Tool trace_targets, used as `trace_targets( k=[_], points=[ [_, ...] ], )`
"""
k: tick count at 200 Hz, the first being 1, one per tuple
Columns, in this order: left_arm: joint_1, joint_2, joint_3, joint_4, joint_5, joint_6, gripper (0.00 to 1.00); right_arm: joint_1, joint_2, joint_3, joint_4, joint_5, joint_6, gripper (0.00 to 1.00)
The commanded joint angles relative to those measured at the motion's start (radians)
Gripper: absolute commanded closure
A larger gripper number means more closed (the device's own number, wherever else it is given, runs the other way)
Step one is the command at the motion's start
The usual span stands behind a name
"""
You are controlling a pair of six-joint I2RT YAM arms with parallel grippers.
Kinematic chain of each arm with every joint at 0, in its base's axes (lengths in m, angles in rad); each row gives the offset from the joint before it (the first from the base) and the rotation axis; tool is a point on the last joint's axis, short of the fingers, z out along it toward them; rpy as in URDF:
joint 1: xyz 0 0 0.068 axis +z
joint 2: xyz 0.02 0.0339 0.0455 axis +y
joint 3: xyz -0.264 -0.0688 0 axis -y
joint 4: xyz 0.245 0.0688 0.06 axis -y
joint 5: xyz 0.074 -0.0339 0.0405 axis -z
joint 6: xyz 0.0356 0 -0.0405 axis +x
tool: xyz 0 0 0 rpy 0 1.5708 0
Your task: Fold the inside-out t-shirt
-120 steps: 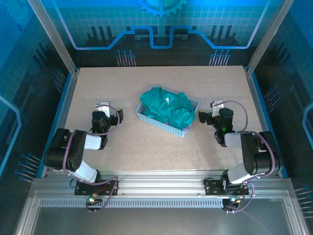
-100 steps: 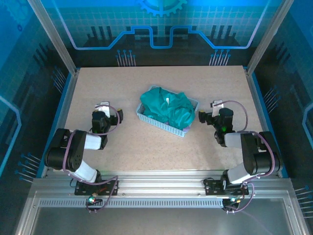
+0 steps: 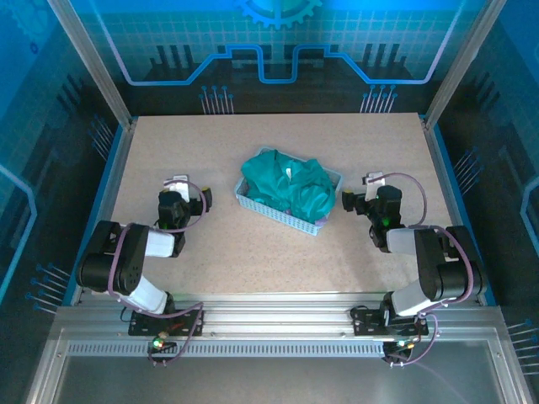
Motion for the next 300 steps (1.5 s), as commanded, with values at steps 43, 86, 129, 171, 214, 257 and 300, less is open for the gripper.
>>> trace_targets(
  k=[43, 86, 129, 171, 214, 257, 300],
  points=[
    [0.020, -0.012, 0.024, -0.001, 0.032, 0.011, 0.01, 0.003, 0.000, 0.019, 0.019, -0.013, -0.014, 0.00],
    [0.021, -0.012, 0.023, -0.001, 0.032, 0.011, 0.01, 0.002, 0.001, 0.019, 0.018, -0.014, -0.012, 0.00],
    [0.025, -0.128, -0.007, -0.054, -0.082, -0.035, 0.01, 0.001, -0.137, 0.121, -0.285, 0.044, 0.029, 0.00],
    [0.049, -0.452, 0.153, -0.631, 0.069, -0.302, 0.01, 0.022, -0.370, 0.249, -0.674, 0.013, 0.266, 0.02],
    [-0.072, -0.507, 0.203, -0.710, 0.533, -0.609, 0.01, 0.484, -0.176, 0.474, -0.897, 0.152, 0.115, 0.01],
    [-0.196, -0.524, 0.236, -0.858, 0.427, -0.545, 0.01, 0.580, 0.142, 0.715, -0.969, 0.147, 0.093, 0.02],
    [-0.203, -0.516, 0.214, -0.911, 0.374, -0.525, 0.01, 0.603, 0.388, 0.921, -0.945, 0.104, 0.111, 0.43]
  ],
)
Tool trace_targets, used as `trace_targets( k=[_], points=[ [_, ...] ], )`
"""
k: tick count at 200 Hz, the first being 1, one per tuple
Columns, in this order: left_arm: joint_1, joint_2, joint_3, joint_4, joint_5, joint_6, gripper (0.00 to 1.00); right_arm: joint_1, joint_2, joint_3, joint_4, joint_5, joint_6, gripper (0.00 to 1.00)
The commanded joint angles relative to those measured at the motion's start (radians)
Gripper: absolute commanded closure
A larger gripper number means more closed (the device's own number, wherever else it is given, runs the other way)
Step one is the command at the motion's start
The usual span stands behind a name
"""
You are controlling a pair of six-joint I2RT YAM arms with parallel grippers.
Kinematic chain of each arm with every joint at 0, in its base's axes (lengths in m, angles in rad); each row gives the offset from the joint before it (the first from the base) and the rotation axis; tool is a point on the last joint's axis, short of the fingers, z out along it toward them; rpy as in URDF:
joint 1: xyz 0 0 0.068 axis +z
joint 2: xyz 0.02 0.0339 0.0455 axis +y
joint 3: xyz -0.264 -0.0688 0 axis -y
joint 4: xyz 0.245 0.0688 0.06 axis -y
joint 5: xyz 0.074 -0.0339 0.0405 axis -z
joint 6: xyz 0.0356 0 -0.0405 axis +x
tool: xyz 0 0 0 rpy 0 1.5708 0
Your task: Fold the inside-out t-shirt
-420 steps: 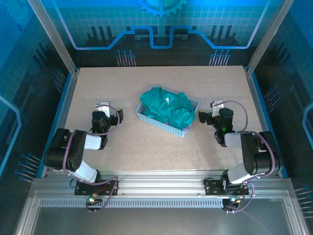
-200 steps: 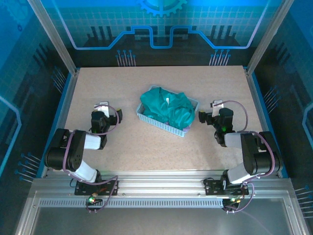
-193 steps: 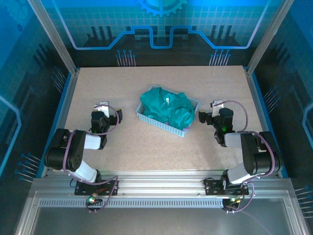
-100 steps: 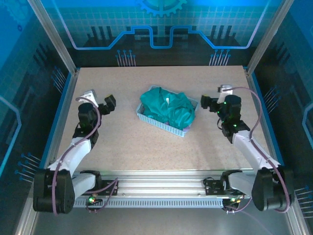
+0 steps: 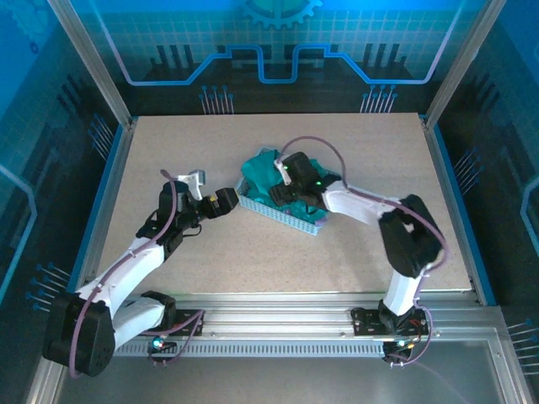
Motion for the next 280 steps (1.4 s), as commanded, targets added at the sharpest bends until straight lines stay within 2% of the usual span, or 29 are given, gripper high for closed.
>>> trace_targets(
  k=[1, 30, 59, 91, 117, 177, 212, 220, 255, 280],
  points=[
    [-0.009, -0.012, 0.018, -0.077, -0.033, 0.008, 0.01, 0.020, 0.060, 0.080, -0.011, -0.013, 0.005, 0.44],
    [-0.013, -0.014, -0.009, -0.096, -0.062, 0.024, 0.01, 0.015, 0.068, 0.138, 0.004, -0.057, 0.005, 0.80],
    [-0.013, -0.015, -0.019, -0.096, -0.068, 0.019, 0.01, -0.008, -0.018, 0.159, 0.002, -0.110, -0.001, 1.00],
    [-0.013, 0.008, -0.010, -0.055, -0.098, 0.005, 0.01, -0.092, -0.259, 0.133, 0.009, -0.232, 0.037, 1.00],
    [-0.016, 0.108, 0.051, -0.030, -0.145, 0.028, 0.01, -0.178, -0.431, 0.122, 0.002, -0.345, 0.081, 1.00],
    [-0.062, 0.520, 0.456, -0.238, -0.221, 0.257, 0.02, -0.331, -0.585, 0.142, -0.032, -0.463, 0.167, 1.00],
    [-0.062, 0.712, 0.671, -0.370, -0.261, 0.329, 0.11, -0.424, -0.648, 0.204, -0.102, -0.430, 0.172, 1.00],
    [-0.062, 0.736, 0.701, -0.386, -0.264, 0.336, 0.16, -0.441, -0.663, 0.227, -0.116, -0.429, 0.172, 1.00],
    [-0.061, 0.791, 0.771, -0.454, -0.309, 0.373, 0.35, -0.464, -0.701, 0.311, -0.177, -0.368, 0.124, 1.00],
    [-0.056, 0.826, 0.783, -0.469, -0.311, 0.391, 0.42, -0.466, -0.690, 0.312, -0.188, -0.380, 0.119, 1.00]
  ],
)
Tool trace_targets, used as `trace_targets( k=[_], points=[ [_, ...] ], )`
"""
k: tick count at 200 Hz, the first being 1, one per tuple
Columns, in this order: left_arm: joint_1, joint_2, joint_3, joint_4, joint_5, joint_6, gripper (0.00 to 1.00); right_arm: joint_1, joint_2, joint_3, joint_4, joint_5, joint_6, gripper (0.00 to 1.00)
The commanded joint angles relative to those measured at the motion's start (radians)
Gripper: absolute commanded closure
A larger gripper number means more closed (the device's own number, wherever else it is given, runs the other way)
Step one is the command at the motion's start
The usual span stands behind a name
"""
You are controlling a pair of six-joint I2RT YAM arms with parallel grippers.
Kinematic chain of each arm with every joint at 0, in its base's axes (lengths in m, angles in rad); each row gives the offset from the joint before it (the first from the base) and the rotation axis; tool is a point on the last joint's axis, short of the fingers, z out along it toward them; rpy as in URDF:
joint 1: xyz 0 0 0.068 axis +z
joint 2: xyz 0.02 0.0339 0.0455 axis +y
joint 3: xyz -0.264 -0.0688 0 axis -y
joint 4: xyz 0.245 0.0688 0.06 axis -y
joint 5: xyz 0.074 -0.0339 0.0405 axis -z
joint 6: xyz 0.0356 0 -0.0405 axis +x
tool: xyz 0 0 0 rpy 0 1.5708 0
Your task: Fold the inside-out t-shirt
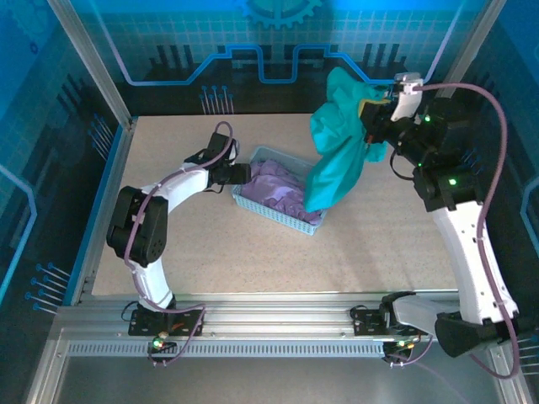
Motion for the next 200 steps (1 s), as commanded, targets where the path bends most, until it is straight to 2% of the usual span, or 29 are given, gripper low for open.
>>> trace_targets(
  k=[1, 31, 66, 91, 120, 127, 132, 167, 182, 200],
  points=[
    [0.001, 0.042, 0.045, -0.073, -0.029, 0.050, 0.42, -0.013, -0.006, 0.026, -0.009, 0.000, -0.020, 1.00],
    [0.003, 0.118, 0.124, -0.135, -0.017, 0.061, 0.60, -0.014, 0.027, 0.007, -0.002, -0.038, -0.004, 1.00],
    [0.037, 0.096, 0.108, -0.105, -0.031, 0.038, 0.72, -0.014, 0.049, 0.004, -0.016, -0.050, -0.014, 1.00],
    [0.101, 0.073, 0.100, -0.092, -0.038, 0.036, 0.78, -0.016, 0.050, -0.005, -0.022, -0.054, -0.022, 1.00],
    [0.227, 0.038, 0.079, -0.101, -0.037, 0.008, 0.89, -0.016, 0.042, -0.020, -0.027, -0.040, -0.033, 1.00],
    [0.268, 0.019, 0.053, -0.087, -0.034, -0.023, 0.93, -0.018, 0.040, -0.025, -0.027, -0.038, -0.033, 1.00],
    [0.300, 0.006, 0.033, -0.072, -0.024, -0.051, 1.00, -0.018, 0.040, -0.026, -0.027, -0.038, -0.034, 1.00],
    [0.527, -0.100, -0.142, 0.117, 0.106, -0.355, 1.00, -0.022, 0.052, -0.041, -0.010, -0.048, -0.024, 1.00],
    [0.546, -0.140, -0.195, 0.183, 0.059, -0.468, 1.00, -0.023, 0.069, -0.040, -0.002, -0.063, -0.016, 1.00],
    [0.546, -0.167, -0.223, 0.218, -0.049, -0.578, 1.00, -0.023, 0.087, -0.039, 0.007, -0.077, -0.007, 1.00]
  ],
)
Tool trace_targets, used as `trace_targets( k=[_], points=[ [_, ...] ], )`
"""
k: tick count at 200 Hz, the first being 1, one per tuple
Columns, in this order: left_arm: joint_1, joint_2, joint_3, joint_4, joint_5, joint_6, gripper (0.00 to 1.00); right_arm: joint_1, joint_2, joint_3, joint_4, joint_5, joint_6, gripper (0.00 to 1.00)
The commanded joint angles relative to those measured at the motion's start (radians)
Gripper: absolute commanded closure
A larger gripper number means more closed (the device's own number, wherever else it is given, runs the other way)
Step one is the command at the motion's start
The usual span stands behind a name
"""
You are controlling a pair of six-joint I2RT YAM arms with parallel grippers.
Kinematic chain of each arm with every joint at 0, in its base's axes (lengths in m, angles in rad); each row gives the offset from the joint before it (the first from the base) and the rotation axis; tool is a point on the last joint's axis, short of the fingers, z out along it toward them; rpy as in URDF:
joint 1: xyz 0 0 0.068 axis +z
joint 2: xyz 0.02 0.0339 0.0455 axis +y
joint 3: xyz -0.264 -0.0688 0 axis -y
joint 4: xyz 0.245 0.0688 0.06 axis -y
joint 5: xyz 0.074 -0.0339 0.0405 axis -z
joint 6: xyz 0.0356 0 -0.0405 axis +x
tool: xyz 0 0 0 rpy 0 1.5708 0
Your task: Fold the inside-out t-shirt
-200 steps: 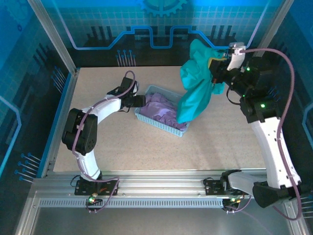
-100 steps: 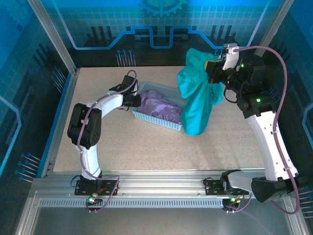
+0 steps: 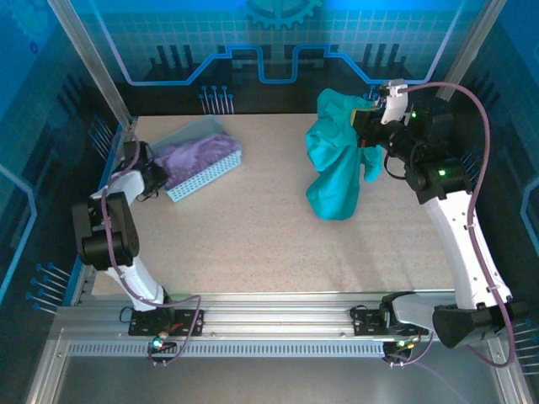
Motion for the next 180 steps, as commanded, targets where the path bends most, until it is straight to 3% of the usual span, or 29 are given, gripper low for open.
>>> trace_targets(
  k=[1, 54, 91, 128, 152, 180],
  points=[
    [-0.032, -0.076, -0.030, 0.139, -0.049, -0.253, 1.00, -0.018, 0.018, 0.002, 0.057, -0.037, 0.008, 1.00],
    [-0.027, -0.011, 0.129, -0.076, -0.347, -0.573, 1.00, -0.019, 0.043, -0.015, 0.066, -0.072, 0.035, 1.00],
    [0.017, 0.068, 0.217, -0.138, -0.405, -0.745, 1.00, -0.012, 0.069, -0.002, 0.064, -0.103, 0.049, 1.00],
    [0.022, 0.168, 0.331, -0.172, -0.447, -0.793, 1.00, 0.010, 0.098, 0.023, 0.058, -0.107, 0.046, 1.00],
    [0.011, 0.245, 0.419, -0.183, -0.440, -0.771, 0.93, 0.026, 0.122, 0.040, 0.053, -0.106, 0.047, 1.00],
    [-0.002, 0.294, 0.483, -0.168, -0.419, -0.715, 0.67, 0.069, 0.158, 0.094, 0.031, -0.098, 0.039, 1.00]
  ],
)
